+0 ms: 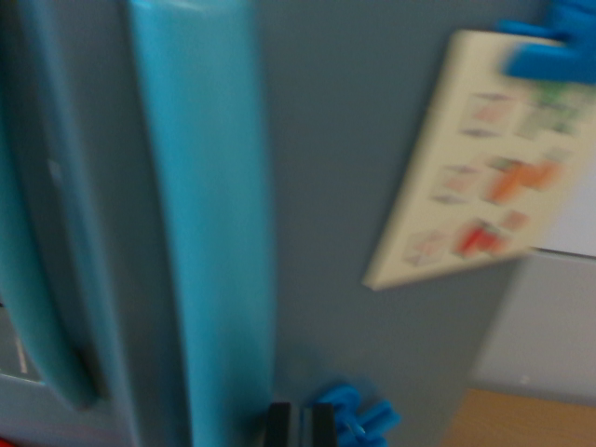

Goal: Close fridge door

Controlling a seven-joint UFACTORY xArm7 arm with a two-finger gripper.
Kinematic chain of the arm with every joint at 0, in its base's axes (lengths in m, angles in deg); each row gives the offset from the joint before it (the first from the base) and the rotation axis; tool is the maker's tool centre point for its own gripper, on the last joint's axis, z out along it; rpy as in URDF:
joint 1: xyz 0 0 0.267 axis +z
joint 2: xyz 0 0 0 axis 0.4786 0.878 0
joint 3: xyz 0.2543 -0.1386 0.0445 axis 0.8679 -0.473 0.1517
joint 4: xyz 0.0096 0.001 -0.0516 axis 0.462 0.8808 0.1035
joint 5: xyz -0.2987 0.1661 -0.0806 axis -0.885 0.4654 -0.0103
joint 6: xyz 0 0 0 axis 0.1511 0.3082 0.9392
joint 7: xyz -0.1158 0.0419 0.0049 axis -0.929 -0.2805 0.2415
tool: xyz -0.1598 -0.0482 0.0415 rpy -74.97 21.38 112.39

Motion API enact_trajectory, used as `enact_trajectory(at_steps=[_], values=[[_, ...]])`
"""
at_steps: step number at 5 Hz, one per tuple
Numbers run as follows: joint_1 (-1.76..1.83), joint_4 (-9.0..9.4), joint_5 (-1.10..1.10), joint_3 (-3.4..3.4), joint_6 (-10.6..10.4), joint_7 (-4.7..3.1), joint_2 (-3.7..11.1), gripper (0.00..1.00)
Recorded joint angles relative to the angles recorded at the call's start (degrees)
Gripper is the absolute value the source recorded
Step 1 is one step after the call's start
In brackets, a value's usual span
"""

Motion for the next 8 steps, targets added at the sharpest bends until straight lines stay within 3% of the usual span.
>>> enact_trajectory(at_steps=[1,2,3,4,5,6,7,8], values=[[0.00,-2.45,0.00,1.58,0.0,0.00,3.34,1.00],[0.00,-2.45,0.00,1.58,0.0,0.00,3.34,1.00],[0.00,-4.54,0.00,3.14,0.0,0.00,6.36,1.00],[0.00,-4.54,0.00,3.14,0.0,0.00,6.36,1.00],[0.00,-7.02,0.00,3.97,0.0,0.00,9.58,1.00],[0.00,-7.02,0.00,3.97,0.0,0.00,9.58,1.00],[0.00,-10.06,0.00,4.46,0.0,0.00,12.87,1.00],[0.00,-10.06,0.00,4.46,0.0,0.00,12.87,1.00]])
